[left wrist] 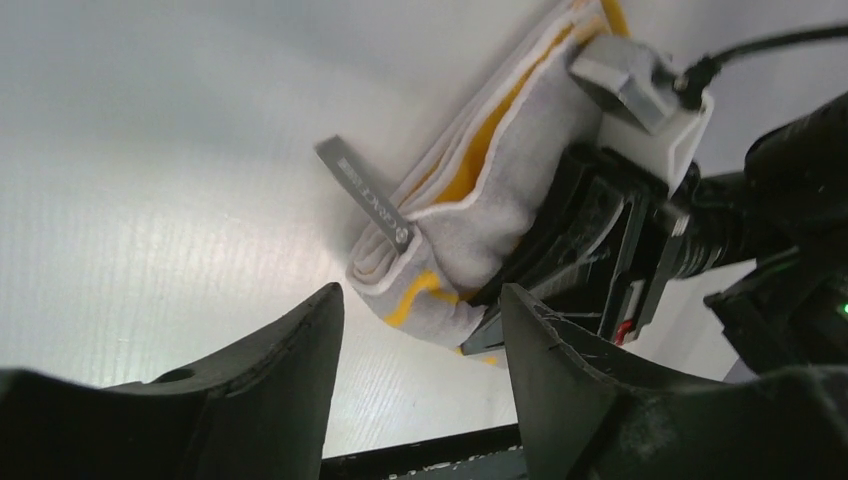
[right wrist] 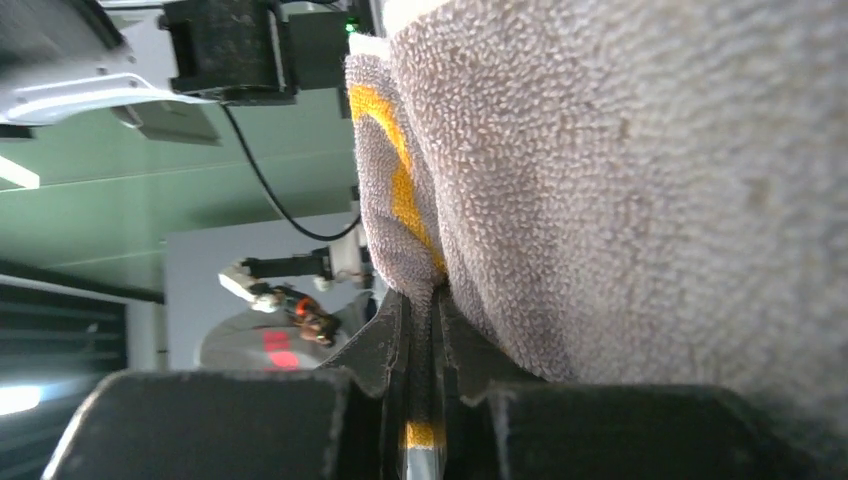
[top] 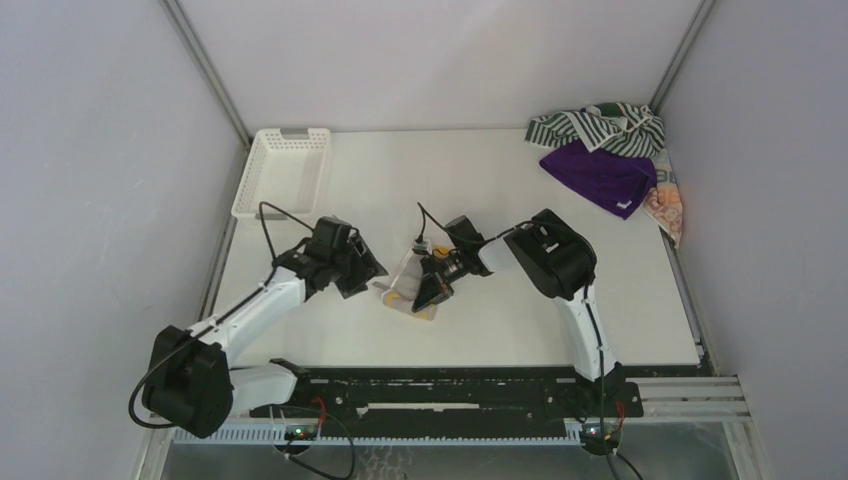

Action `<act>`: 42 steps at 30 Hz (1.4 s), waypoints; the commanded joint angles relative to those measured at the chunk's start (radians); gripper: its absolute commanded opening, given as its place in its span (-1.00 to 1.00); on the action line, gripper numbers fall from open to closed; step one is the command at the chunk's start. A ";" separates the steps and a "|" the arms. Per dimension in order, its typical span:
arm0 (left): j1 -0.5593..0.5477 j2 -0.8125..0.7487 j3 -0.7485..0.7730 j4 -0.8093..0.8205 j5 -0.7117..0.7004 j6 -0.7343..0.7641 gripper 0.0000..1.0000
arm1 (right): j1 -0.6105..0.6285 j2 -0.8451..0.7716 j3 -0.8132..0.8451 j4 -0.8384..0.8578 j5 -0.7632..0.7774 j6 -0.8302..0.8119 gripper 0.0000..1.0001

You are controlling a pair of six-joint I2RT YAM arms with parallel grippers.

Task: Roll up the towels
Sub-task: Roll the towel at the center of the board.

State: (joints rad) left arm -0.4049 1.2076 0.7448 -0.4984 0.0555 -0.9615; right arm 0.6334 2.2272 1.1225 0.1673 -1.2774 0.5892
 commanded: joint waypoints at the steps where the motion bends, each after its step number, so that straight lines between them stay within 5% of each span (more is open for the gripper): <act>1: -0.067 -0.041 -0.074 0.098 -0.015 -0.052 0.29 | -0.025 0.056 -0.017 0.221 -0.051 0.222 -1.00; 18: -0.146 0.180 -0.071 0.118 -0.067 -0.170 0.20 | -0.016 0.065 -0.018 0.129 0.020 0.168 -1.00; 22: -0.146 0.232 -0.058 0.111 -0.049 -0.172 -0.01 | -0.007 0.058 -0.018 0.104 0.041 0.150 -1.00; 26: -0.146 0.287 -0.022 0.064 -0.036 -0.148 -0.50 | 0.002 0.034 -0.018 0.065 0.079 0.109 -1.00; 31: -0.143 0.340 0.027 -0.012 -0.027 -0.100 -0.98 | 0.018 -0.053 -0.018 -0.052 0.153 -0.017 -0.69; 37: -0.108 0.362 0.054 -0.078 0.002 -0.040 -1.00 | 0.055 -0.260 -0.013 -0.259 0.362 -0.249 -0.10; 42: -0.086 0.389 0.088 -0.139 0.030 0.015 -1.00 | 0.163 -0.422 -0.013 -0.395 0.727 -0.431 0.03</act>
State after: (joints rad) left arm -0.5102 1.5509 0.8093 -0.5022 0.0975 -1.0348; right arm 0.7094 1.9411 1.1057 -0.0864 -0.8909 0.3779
